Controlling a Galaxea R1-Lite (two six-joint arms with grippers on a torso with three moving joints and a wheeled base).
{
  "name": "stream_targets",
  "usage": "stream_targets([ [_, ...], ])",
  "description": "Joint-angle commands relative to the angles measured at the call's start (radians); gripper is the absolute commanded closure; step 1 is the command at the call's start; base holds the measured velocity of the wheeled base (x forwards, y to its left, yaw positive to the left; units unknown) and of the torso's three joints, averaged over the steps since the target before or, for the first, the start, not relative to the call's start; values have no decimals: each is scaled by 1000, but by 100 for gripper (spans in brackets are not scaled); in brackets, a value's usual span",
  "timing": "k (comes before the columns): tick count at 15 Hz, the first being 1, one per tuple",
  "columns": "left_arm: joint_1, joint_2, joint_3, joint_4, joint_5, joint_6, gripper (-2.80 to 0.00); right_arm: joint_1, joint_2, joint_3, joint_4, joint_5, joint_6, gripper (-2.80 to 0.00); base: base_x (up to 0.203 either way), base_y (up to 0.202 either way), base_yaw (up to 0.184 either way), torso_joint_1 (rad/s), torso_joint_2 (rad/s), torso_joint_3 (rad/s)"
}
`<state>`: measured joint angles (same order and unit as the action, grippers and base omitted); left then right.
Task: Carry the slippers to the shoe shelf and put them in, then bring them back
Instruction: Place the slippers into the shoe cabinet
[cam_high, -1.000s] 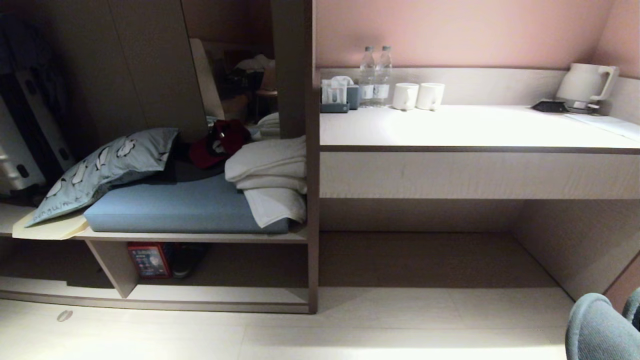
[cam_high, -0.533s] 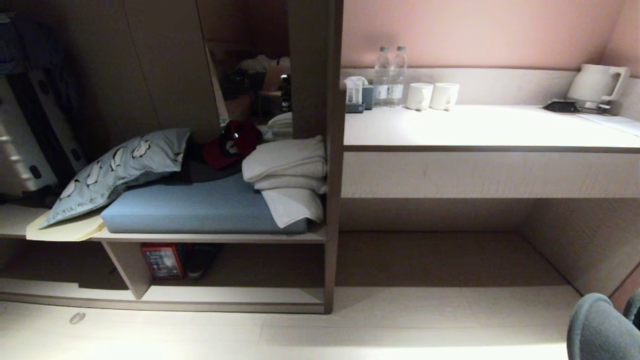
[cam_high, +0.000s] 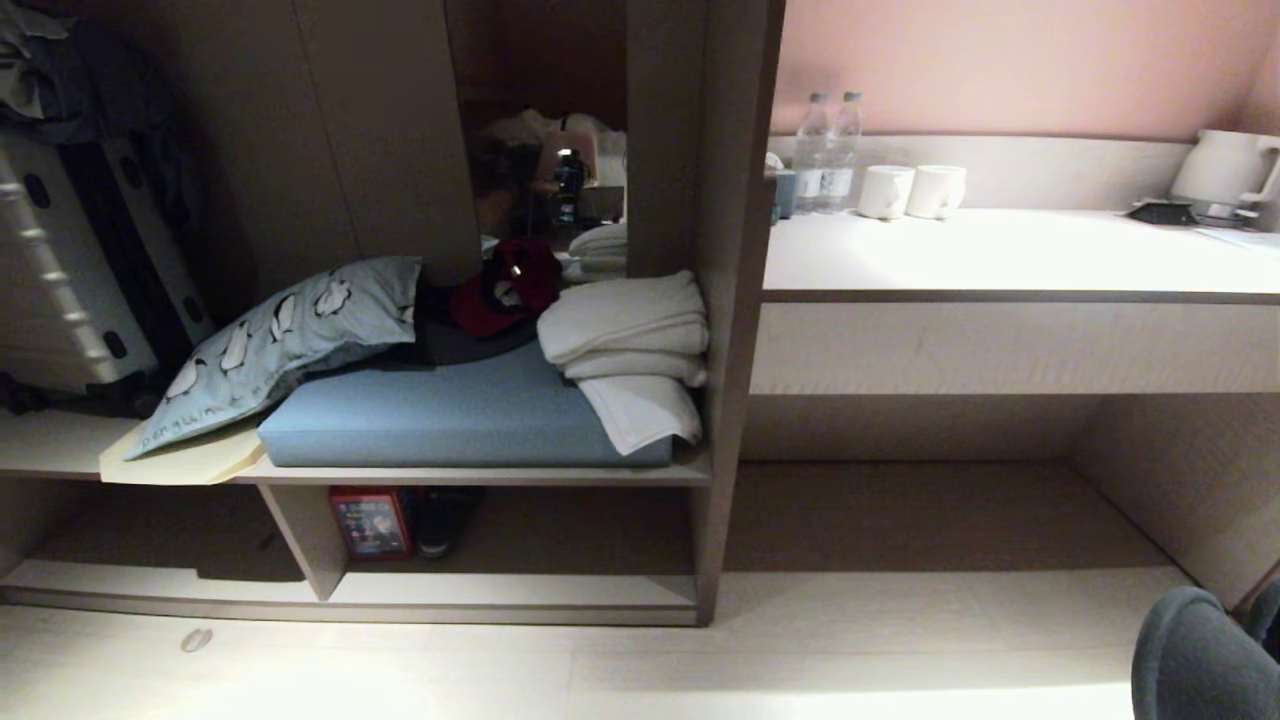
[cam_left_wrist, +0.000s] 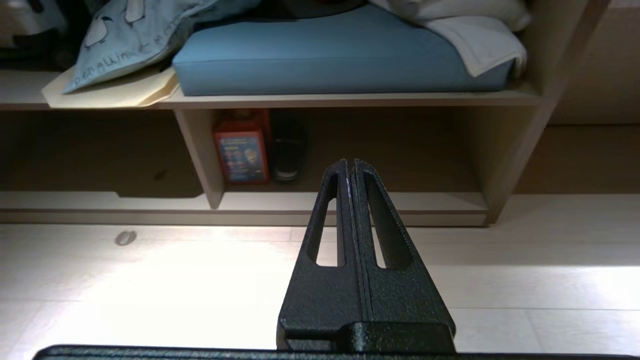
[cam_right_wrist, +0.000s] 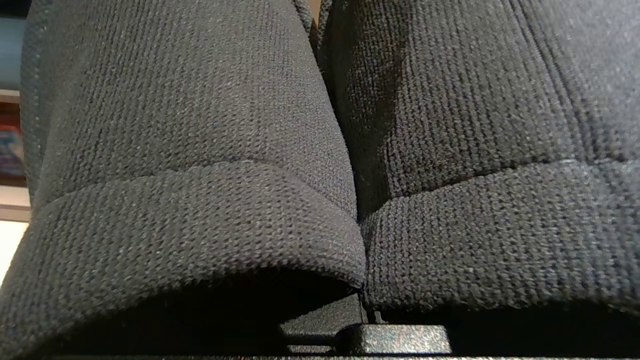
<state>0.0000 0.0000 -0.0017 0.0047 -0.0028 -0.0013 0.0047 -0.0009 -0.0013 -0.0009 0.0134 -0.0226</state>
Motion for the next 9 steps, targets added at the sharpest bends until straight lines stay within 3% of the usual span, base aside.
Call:
stream_targets([
  [1,0,0,0,0,0,-1,0,0,1,1,-1,0,0,0,0,197,-2,7,2,-2],
  [9,0,0,0,0,0,-2,0,0,1,0,-1,0,0,0,0,197,-2,2,3,3],
])
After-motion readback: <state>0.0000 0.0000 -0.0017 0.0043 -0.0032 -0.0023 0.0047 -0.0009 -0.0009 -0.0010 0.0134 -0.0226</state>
